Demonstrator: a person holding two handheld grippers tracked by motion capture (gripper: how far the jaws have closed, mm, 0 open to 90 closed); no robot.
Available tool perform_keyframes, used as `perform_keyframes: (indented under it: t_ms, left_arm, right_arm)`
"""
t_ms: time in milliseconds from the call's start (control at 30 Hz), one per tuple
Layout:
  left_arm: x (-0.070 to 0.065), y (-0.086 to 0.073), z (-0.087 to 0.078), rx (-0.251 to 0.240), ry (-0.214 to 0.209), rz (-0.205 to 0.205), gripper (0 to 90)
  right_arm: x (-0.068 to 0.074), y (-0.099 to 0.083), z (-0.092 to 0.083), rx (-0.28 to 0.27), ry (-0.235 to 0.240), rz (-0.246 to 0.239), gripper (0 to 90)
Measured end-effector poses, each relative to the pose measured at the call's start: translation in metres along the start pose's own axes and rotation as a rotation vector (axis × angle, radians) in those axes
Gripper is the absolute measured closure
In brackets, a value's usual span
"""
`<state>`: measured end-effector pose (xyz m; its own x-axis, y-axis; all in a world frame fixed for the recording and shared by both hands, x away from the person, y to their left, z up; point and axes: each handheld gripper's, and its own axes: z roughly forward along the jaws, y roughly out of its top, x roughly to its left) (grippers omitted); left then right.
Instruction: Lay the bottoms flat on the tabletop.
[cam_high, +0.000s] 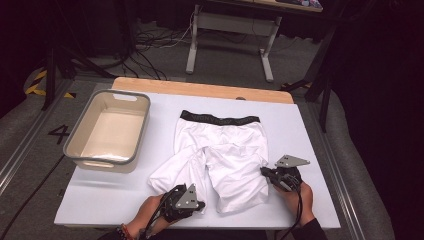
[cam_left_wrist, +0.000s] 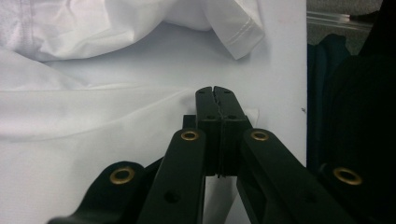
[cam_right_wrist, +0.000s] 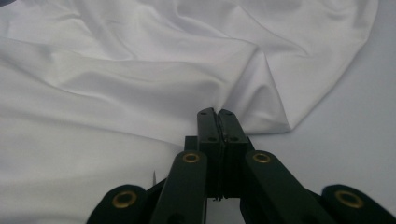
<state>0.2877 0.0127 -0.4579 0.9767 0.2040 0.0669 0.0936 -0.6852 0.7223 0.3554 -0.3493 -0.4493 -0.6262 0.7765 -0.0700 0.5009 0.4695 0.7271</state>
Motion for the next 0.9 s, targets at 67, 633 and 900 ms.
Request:
perform_keyframes:
  t_ms: [67, 633, 900]
  left_arm:
    - [-0.001, 0.002, 0.0, 0.002, 0.007, 0.004, 89.9]
    - [-0.018, 0.026, 0.002, -0.06, -0.066, 0.111, 89.9]
    - [-0.013, 0.025, -0.009, -0.122, -0.077, 0.083, 89.0]
  right_arm:
    - [-0.001, 0.0, -0.002, -0.005, 0.0, 0.008, 89.8]
    - [-0.007, -0.015, -0.039, -0.058, -0.066, 0.068, 89.8]
    - [-0.006, -0.019, -0.046, -0.072, -0.101, 0.085, 81.9]
